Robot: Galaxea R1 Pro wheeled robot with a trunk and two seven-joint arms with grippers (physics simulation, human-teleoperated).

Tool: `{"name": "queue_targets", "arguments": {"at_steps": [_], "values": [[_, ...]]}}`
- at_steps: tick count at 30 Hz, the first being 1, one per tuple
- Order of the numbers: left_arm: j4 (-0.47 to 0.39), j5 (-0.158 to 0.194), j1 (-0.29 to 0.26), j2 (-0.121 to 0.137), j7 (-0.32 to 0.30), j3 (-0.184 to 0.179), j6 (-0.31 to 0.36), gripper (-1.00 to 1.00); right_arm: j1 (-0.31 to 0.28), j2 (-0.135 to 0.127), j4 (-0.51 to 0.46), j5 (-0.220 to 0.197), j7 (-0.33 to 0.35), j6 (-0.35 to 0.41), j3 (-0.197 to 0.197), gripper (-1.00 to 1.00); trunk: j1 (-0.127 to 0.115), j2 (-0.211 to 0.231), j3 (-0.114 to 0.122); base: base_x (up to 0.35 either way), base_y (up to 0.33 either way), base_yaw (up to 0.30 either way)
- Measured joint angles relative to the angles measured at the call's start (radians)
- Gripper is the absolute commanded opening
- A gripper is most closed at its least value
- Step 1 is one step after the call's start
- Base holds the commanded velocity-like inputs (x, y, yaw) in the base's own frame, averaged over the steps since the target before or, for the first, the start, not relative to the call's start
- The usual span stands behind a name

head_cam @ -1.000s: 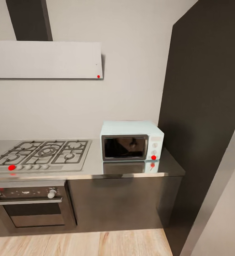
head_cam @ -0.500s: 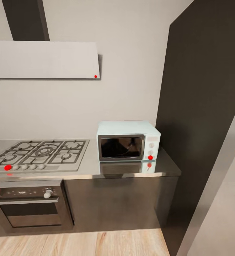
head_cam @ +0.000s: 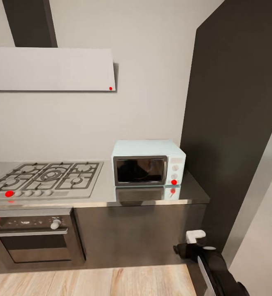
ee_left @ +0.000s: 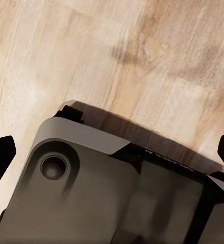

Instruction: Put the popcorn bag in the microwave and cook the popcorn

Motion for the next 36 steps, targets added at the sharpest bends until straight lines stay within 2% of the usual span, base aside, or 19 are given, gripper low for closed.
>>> {"name": "queue_targets", "arguments": {"at_steps": [2,6,10,15,22,28,29,30,32,36], "values": [[0.0,0.0,0.0,0.0,0.0,0.001,0.0,1.0,0.001,0.002,-0.126,-0.003,0.001,0.069,0.0,1.0,0.0,0.0,0.0,0.0,0.0,0.0],[0.0,0.0,0.0,0.0,0.0,0.001,0.0,1.0,-0.016,0.003,-0.204,-0.022,0.004,0.209,0.0,1.0,0.0,0.0,0.0,0.0,0.0,0.0],[0.0,0.001,0.0,0.001,0.0,0.0,0.0,1.0,-0.129,0.003,-0.236,-0.075,0.008,0.309,-0.004,1.0,0.0,0.0,0.0,0.0,0.0,0.0],[0.0,0.001,0.0,0.001,0.0,0.0,0.0,1.0,-0.25,0.003,-0.238,-0.087,0.002,0.31,-0.006,1.0,0.0,0.0,0.0,0.0,0.0,0.0],[0.0,0.002,0.0,0.002,0.0,0.001,0.0,1.0,-0.374,0.002,-0.237,-0.086,0.0,0.31,-0.006,1.0,0.0,0.0,0.0,0.0,0.0,0.0],[0.0,0.002,0.0,0.002,0.0,0.001,-0.001,1.0,-0.393,0.005,-0.224,-0.086,-0.001,0.31,-0.012,1.0,0.0,0.0,0.0,0.0,0.0,0.0],[0.0,0.002,0.0,0.002,0.0,0.001,-0.001,1.0,-0.392,0.004,-0.223,-0.086,-0.003,0.279,-0.012,1.0,0.0,0.0,0.0,0.0,0.0,0.0],[0.0,0.002,0.0,0.002,0.0,0.001,-0.001,1.0,-0.392,0.0,-0.211,-0.087,-0.003,0.209,-0.013,1.0,0.0,0.0,0.0,0.0,0.0,0.0],[0.0,0.002,0.0,0.002,0.0,0.001,-0.001,1.0,-0.392,-0.007,-0.158,-0.088,-0.003,0.121,-0.013,1.0,0.0,0.0,0.0,0.0,0.0,0.0],[0.0,0.002,0.0,0.002,0.0,0.001,-0.001,1.0,-0.392,-0.013,0.043,-0.086,-0.003,-0.128,-0.017,1.0,0.0,0.0,0.0,0.0,0.0,0.0]]}}
